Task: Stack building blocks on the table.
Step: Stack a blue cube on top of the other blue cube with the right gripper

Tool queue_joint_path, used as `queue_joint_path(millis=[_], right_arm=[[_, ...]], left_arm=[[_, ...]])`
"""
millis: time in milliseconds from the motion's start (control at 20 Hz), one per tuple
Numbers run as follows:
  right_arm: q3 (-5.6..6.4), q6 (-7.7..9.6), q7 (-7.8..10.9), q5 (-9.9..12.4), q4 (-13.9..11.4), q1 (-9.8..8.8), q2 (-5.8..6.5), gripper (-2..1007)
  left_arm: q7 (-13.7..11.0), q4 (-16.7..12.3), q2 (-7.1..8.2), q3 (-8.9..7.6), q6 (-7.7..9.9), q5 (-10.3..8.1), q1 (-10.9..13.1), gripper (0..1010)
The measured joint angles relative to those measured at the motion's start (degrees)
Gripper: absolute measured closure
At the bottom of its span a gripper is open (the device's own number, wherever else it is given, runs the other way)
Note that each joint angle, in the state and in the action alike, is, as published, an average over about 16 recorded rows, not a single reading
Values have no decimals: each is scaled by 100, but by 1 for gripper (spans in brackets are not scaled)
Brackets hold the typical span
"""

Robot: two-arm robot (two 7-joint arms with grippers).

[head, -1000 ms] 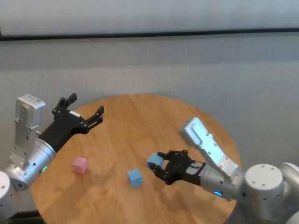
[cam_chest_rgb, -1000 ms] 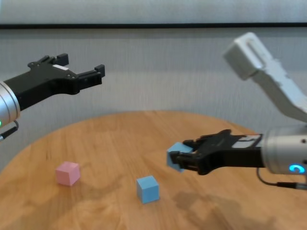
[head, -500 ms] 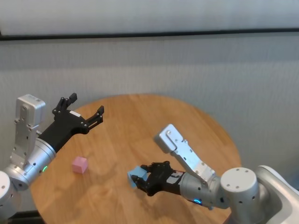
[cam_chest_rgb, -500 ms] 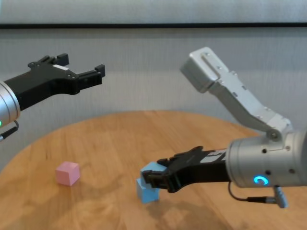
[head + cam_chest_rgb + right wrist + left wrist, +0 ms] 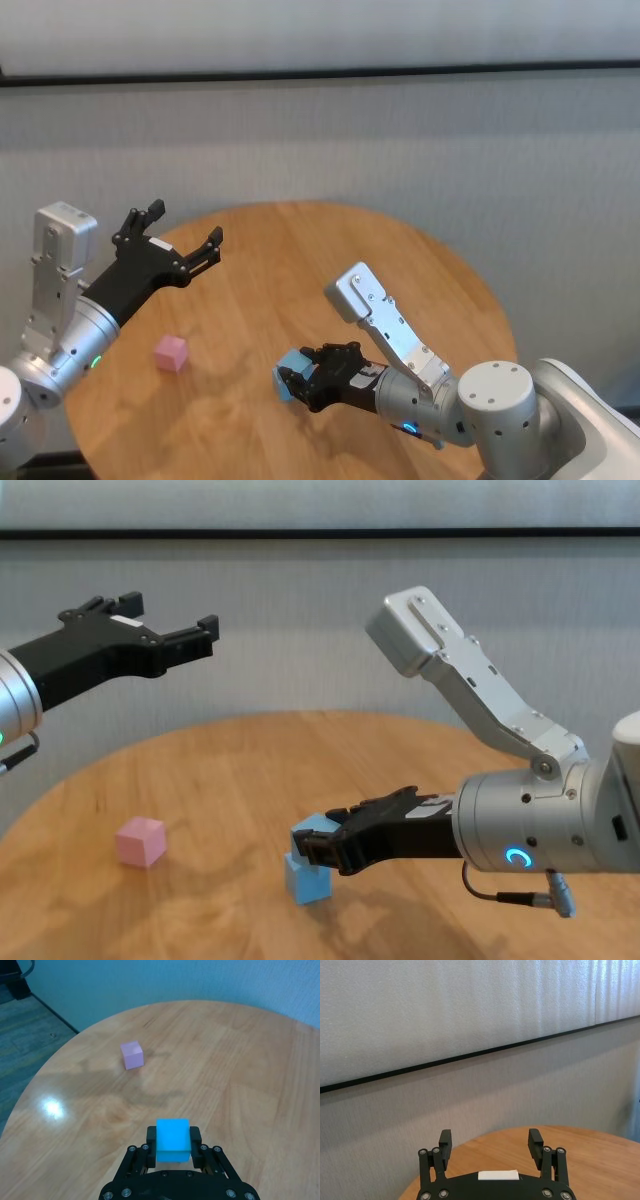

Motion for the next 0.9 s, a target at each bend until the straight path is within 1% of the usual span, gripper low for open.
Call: queue_joint_path(millis=[400, 900], right_arm=[[108, 2, -10, -19, 129, 13, -135, 636], [161, 12, 25, -37, 287, 77, -241, 636]], left_arm=[[0, 0, 0, 0, 0, 0, 0, 10], [0, 0, 0, 0, 0, 0, 0, 10]])
